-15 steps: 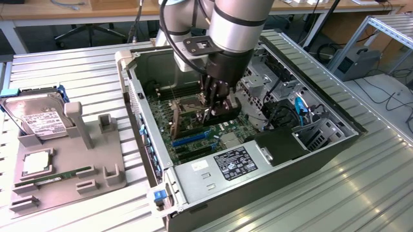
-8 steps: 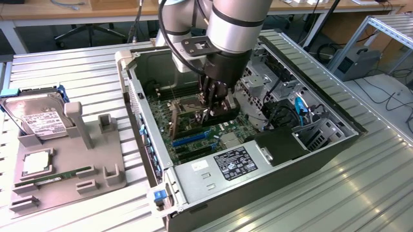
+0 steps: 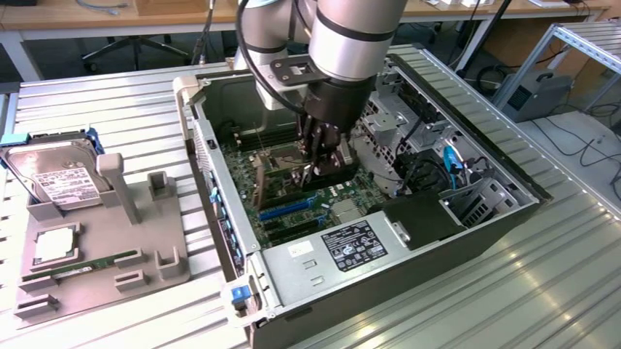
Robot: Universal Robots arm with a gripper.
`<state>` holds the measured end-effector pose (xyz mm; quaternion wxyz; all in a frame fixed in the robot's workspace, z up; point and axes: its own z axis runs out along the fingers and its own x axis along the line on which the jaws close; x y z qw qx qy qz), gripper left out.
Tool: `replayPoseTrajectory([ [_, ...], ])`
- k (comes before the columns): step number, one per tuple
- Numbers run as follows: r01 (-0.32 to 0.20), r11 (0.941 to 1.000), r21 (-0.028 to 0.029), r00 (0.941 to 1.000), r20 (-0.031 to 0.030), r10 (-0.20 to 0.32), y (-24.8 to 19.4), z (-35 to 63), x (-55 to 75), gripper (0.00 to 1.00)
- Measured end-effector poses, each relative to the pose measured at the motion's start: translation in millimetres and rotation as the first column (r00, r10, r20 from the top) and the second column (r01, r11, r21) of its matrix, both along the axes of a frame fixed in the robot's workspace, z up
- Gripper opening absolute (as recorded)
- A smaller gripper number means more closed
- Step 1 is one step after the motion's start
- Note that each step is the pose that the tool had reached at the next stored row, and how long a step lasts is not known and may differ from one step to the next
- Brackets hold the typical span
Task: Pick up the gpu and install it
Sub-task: 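Insert the gpu into the slot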
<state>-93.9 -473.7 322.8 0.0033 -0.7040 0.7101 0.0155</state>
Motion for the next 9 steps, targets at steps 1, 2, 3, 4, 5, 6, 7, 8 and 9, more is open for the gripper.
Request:
replayPoseTrajectory([
  [1,0.000,1.0000,0.0000,1.0000,0.0000,0.000,0.0,-0.1,-0.7,0.27],
  [2,0.000,1.0000,0.0000,1.0000,0.0000,0.000,0.0,-0.3,-1.3,0.27],
  [3,0.000,1.0000,0.0001,1.0000,0.0000,0.000,0.0,-0.3,-1.8,0.27],
  [4,0.000,1.0000,0.0001,1.0000,0.0000,0.000,0.0,-0.4,-2.5,0.27],
  [5,0.000,1.0000,0.0000,1.0000,0.0000,0.000,0.0,-0.5,-3.0,0.27],
  [6,0.000,1.0000,0.0000,1.0000,0.0000,0.000,0.0,-0.6,-3.6,0.27],
  [7,0.000,1.0000,0.0000,1.0000,0.0000,0.000,0.0,-0.7,-4.2,0.27],
  [8,0.000,1.0000,0.0000,1.0000,0.0000,0.000,0.0,-0.7,-5.1,0.27],
  [9,0.000,1.0000,0.0001,1.0000,0.0000,0.000,0.0,-0.8,-5.8,0.27],
])
